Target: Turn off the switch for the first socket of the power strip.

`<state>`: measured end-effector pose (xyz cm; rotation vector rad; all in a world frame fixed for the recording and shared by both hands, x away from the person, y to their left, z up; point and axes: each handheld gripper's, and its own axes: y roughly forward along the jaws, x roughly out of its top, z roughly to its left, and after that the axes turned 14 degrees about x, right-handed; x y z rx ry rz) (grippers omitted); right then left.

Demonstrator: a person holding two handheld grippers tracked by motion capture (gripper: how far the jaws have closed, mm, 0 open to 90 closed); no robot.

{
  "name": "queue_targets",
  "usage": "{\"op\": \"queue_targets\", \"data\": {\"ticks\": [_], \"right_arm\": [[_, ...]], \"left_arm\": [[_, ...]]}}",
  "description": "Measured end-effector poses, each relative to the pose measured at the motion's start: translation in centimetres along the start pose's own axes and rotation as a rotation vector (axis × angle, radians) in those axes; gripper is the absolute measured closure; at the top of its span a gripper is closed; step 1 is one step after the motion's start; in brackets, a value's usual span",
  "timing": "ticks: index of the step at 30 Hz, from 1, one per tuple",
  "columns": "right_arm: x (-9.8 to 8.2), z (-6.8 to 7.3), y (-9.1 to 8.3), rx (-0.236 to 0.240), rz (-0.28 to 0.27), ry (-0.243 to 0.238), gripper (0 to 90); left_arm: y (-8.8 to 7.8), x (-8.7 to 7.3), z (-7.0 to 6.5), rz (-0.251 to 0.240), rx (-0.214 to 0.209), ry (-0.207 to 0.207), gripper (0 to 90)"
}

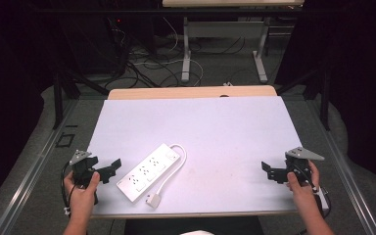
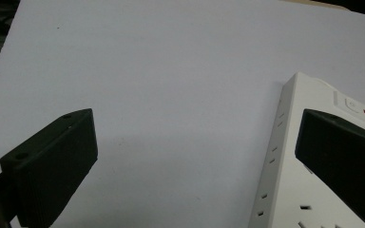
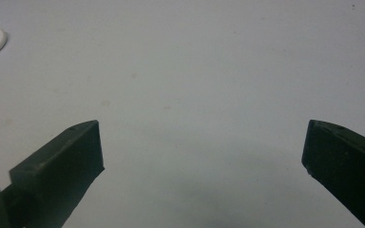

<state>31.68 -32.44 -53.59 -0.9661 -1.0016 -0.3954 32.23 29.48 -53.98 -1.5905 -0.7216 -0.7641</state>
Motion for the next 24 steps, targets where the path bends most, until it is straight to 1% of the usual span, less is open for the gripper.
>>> {"op": "queue_targets", "data": {"ticks": [1, 7, 8, 10, 11, 13, 17, 18, 20, 24], "right_arm": [[0.0, 0.0, 0.0, 0.0, -0.001, 0.0, 0.0], [-0.01, -0.01, 0.01, 0.001, 0.0, 0.0, 0.0], [-0.02, -0.02, 0.02, 0.0, 0.0, -0.001, 0.0], [-0.02, -0.04, 0.03, 0.0, 0.001, -0.001, 0.0], [-0.02, -0.05, 0.03, 0.0, 0.001, -0.001, 0.0], [-0.01, -0.05, 0.0, -0.004, 0.005, -0.001, 0.0], [-0.04, -0.13, 0.01, 0.001, -0.001, -0.002, 0.0], [-0.02, -0.12, -0.06, -0.003, 0.005, 0.001, 0.0], [-0.05, -0.1, 0.0, 0.002, 0.001, 0.01, 0.0], [-0.07, -0.12, 0.04, -0.002, -0.002, 0.011, 0.0]], "left_arm": [[-0.01, 0.01, 0.02, 0.007, -0.001, 0.003, 0.3], [0.13, -0.05, 0.17, 0.01, 0.002, -0.001, 0.3], [0.21, -0.1, 0.17, 0.001, 0.007, -0.008, 0.3], [0.22, -0.11, 0.22, 0.0, 0.006, -0.014, 0.3], [0.16, -0.08, 0.28, 0.008, 0.004, -0.01, 0.3], [0.15, -0.08, 0.29, 0.009, 0.005, -0.01, 0.3], [0.22, -0.14, 0.24, 0.001, 0.007, -0.015, 0.3], [0.14, -0.1, 0.3, 0.011, 0.005, -0.01, 0.3], [0.16, -0.09, 0.33, 0.008, 0.008, -0.01, 0.3], [0.21, -0.1, 0.37, -0.001, 0.011, -0.013, 0.3]]}}
